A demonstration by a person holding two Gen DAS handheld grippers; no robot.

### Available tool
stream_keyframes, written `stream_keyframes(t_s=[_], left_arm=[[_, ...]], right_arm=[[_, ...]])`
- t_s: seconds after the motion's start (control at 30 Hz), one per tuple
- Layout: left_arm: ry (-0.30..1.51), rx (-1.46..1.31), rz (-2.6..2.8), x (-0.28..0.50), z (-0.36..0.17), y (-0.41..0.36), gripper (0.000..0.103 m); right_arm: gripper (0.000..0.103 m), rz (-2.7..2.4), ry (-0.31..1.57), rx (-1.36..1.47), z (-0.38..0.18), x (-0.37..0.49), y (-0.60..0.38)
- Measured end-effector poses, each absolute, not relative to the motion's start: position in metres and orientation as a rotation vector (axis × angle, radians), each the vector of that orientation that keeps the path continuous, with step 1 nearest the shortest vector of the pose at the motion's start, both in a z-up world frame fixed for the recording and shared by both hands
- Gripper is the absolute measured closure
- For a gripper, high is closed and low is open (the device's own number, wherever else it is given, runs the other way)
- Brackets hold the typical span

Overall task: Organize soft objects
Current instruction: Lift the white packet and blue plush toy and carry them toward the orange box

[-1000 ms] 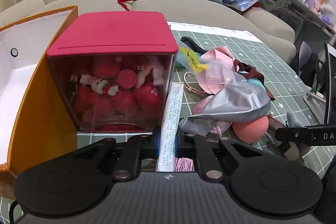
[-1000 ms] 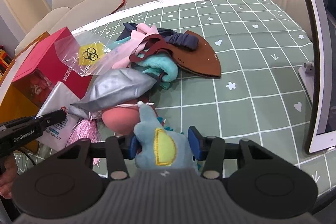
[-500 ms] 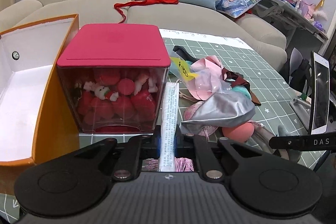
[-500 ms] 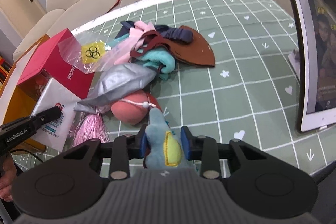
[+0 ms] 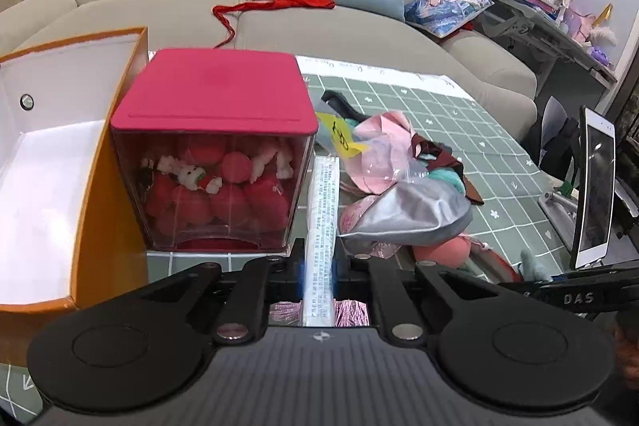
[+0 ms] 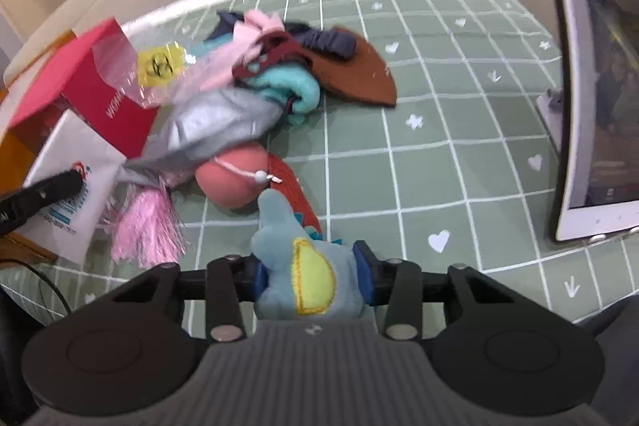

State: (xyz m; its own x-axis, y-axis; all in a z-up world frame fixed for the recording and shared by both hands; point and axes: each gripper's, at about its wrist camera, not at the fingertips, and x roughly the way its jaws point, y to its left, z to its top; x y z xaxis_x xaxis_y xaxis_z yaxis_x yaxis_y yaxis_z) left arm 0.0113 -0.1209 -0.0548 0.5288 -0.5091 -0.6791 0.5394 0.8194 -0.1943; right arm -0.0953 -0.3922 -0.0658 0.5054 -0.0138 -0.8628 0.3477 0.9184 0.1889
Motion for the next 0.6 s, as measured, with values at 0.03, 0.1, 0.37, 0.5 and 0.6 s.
stream_keyframes(t_s=[0.03, 0.1, 0.37, 0.5, 0.6], left_arm=[[0.789, 0.043, -0.629, 0.009, -0.053, -0.121, 0.091], [0.775, 0.046, -0.635, 0.007, -0.048, -0.121, 0.091], [0.721, -0.029, -0.652, 0.001, -0.021, -0.112, 0.091], [0.662, -0.102, -0.679, -0.002, -0.006, -0.102, 0.091], [0.638, -0.068, -0.648, -0.002, -0.002, -0.106, 0.091]], right_arm=[[0.061, -0.231, 1.006, 0.366, -0.061, -0.096, -0.393], [0.061, -0.259, 0.969, 0.386, -0.052, -0.101, -0.394], [0.061, -0.232, 0.865, 0.43, -0.017, -0.114, -0.39], [0.061, -0.196, 0.806, 0.356, 0.003, -0.114, -0.377], [0.061, -0.213, 0.819, 0.367, 0.0, -0.112, -0.377]])
